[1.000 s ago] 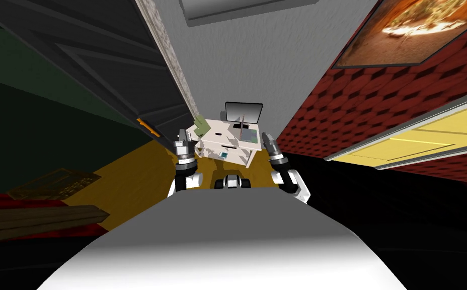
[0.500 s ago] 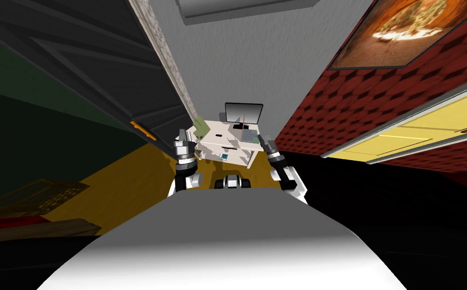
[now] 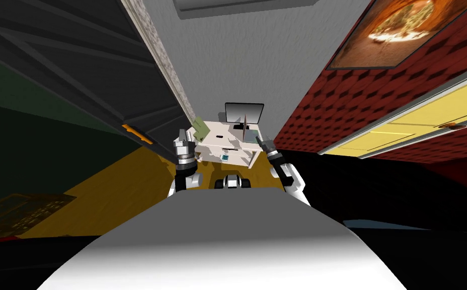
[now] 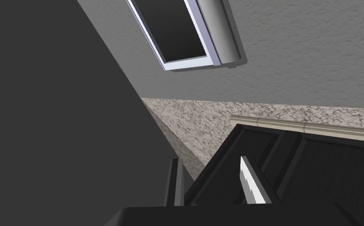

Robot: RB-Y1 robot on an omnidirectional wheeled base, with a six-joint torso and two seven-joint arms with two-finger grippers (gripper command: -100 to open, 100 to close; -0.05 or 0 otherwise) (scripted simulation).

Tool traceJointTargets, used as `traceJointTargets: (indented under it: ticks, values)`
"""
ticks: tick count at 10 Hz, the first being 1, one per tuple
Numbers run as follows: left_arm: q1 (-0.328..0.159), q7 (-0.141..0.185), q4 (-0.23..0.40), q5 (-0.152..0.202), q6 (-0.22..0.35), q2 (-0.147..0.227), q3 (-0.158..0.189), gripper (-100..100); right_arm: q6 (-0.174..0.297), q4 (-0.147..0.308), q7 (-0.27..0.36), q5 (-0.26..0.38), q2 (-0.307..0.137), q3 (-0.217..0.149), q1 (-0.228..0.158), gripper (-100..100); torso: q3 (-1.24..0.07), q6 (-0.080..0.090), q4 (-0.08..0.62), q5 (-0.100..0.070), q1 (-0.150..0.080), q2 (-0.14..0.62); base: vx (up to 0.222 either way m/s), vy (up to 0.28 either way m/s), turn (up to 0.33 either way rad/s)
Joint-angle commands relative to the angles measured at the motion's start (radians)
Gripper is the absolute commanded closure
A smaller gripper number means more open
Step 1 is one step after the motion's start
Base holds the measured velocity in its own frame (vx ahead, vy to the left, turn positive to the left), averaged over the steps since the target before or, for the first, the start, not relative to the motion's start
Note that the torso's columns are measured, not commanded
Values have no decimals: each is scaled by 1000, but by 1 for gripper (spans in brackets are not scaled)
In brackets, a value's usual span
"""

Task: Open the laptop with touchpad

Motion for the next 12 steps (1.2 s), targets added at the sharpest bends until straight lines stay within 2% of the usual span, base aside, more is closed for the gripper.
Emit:
traceJointTargets:
  ticks: [1,2,5,6,8,9,12]
  values:
    - [0,0,0,0,0,0,0,0,39,70,25,76,-30,6,-54,-100,-1,0,0,0,1,-1,70,162,-120]
    - [0,0,0,0,0,0,0,0,39,70,25,86,-30,6,-54,-100,-2,0,-1,1,3,-3,51,118,-46]
    - [0,0,0,0,0,0,0,0,89,166,58,182,-69,19,-127,-100,-1,0,0,0,1,-1,58,137,-97]
    - [0,0,0,0,0,0,0,0,89,168,58,191,-69,19,-127,-100,-1,0,-1,1,4,-2,42,131,-43]
    - [0,0,0,0,0,0,0,0,122,232,79,254,-95,31,-178,-100,0,0,0,0,-1,-1,44,135,-81]
    - [0,0,0,0,0,0,0,0,122,237,79,254,-95,31,-178,-100,0,0,0,0,1,0,32,108,-30]
    - [0,0,0,0,0,0,0,0,169,332,106,340,-137,52,-254,-100,-2,0,-1,0,1,-3,67,134,-67]
